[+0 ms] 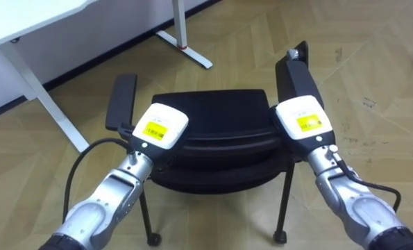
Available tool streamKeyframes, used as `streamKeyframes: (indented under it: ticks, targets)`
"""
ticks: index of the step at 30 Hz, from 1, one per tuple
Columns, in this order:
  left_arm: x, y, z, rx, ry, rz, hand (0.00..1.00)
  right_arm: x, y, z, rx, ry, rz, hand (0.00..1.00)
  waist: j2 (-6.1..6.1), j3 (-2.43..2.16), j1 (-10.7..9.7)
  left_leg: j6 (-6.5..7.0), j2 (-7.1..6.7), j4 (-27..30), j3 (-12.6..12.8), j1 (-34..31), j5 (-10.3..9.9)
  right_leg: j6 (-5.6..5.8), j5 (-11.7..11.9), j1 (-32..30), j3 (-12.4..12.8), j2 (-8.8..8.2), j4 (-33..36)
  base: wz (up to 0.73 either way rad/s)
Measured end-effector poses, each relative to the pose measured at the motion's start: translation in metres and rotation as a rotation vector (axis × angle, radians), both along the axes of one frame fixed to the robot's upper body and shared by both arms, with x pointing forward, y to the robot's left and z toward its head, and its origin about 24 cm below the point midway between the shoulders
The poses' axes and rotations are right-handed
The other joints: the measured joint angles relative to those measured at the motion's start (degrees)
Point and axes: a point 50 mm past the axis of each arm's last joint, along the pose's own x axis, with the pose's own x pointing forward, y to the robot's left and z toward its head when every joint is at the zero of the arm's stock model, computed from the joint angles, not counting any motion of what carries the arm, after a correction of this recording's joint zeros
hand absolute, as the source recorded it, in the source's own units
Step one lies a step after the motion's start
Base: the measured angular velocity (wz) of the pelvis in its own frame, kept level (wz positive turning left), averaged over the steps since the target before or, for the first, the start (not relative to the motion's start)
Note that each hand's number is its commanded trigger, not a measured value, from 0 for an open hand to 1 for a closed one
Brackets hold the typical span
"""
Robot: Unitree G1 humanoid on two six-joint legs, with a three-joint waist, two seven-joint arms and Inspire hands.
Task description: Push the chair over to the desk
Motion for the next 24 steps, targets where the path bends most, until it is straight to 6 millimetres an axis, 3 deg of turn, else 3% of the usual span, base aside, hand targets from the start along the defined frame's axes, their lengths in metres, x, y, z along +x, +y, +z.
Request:
streamKeyframes:
  ticks: [9, 15, 19, 24]
  targets:
    - [-0.001, 0.0, -0.002, 0.003, 0.007, -0.003, 1.0, -0.002, 0.0, -0.001, 0.0, 0.002, 0.002, 1.0, -0.31, -0.22, 0.11, 0.0, 0.03, -0.02, -0.25, 0.27, 0.0, 0.0, 0.0, 0.23, 0.03, 0.03, 0.03, 0.0]
    - [-0.001, 0.001, -0.006, 0.01, 0.02, -0.015, 1.0, -0.006, -0.002, -0.008, 0.002, 0.03, -0.008, 1.0, -1.21, -0.2, 1.45, 0.0, 0.14, 0.02, -0.26, 1.55, 0.0, 0.0, 0.0, 1.42, -0.22, 0.08, 0.07, -0.03]
    - [0.004, -0.002, -0.005, 0.022, 0.019, -0.03, 1.0, -0.006, -0.004, -0.011, 0.006, 0.046, -0.01, 1.0, -2.72, 0.72, 1.49, -0.02, 0.23, 2.52, -0.45, 0.89, -0.05, -0.01, -0.01, 2.51, -1.6, 0.17, 0.25, 0.14]
    - [0.01, -0.002, -0.007, 0.032, 0.017, -0.028, 1.0, -0.003, -0.007, -0.011, 0.01, 0.053, -0.023, 1.0, -2.56, 1.09, 1.85, -0.2, 1.58, 10.43, 0.98, -3.16, -1.43, -0.17, -0.1, 2.48, -1.59, 1.1, 0.78, 0.09]
